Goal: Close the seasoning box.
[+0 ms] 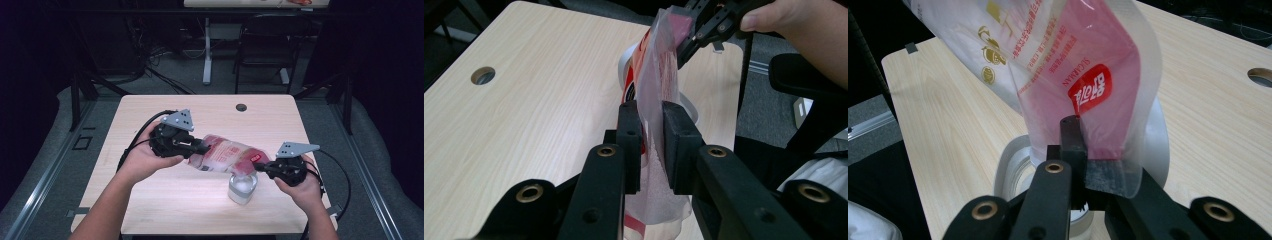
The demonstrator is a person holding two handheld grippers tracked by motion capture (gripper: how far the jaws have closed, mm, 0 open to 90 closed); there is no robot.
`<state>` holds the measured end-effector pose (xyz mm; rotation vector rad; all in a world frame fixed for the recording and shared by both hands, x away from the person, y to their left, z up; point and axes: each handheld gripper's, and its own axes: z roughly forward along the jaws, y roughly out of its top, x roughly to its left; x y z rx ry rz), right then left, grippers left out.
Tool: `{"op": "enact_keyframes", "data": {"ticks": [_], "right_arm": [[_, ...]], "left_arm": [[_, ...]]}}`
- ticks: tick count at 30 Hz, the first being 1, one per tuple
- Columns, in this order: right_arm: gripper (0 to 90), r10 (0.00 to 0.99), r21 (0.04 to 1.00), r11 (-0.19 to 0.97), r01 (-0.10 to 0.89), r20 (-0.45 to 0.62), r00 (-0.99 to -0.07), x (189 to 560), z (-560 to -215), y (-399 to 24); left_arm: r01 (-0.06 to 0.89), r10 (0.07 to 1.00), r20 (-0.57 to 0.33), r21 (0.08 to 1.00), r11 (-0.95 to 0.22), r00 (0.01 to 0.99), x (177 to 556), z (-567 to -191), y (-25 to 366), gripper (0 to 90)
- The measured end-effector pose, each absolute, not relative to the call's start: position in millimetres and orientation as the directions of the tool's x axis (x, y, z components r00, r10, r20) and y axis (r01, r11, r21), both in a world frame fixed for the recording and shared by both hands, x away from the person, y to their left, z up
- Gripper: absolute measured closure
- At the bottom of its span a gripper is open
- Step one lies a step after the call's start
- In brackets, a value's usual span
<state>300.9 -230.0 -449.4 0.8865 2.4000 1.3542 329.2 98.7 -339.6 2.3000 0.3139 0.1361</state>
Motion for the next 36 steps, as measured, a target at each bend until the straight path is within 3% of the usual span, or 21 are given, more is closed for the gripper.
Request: {"op": "enact_keyframes", "data": {"ticks": [24,36], "right_arm": [[89.2,0.600,0.852,0.369,0.372,0.087,-0.795,300,-448,-227],[89.6,0.582,0.855,0.373,0.361,0.087,-0.808,297,-445,-222]], "left_arm": [[0.221,0.299,-0.039,0.765,-0.605,0.953,330,-356,119,78.2],[0.233,0.300,-0.059,0.774,-0.589,0.952,329,-361,127,70.8]]}}
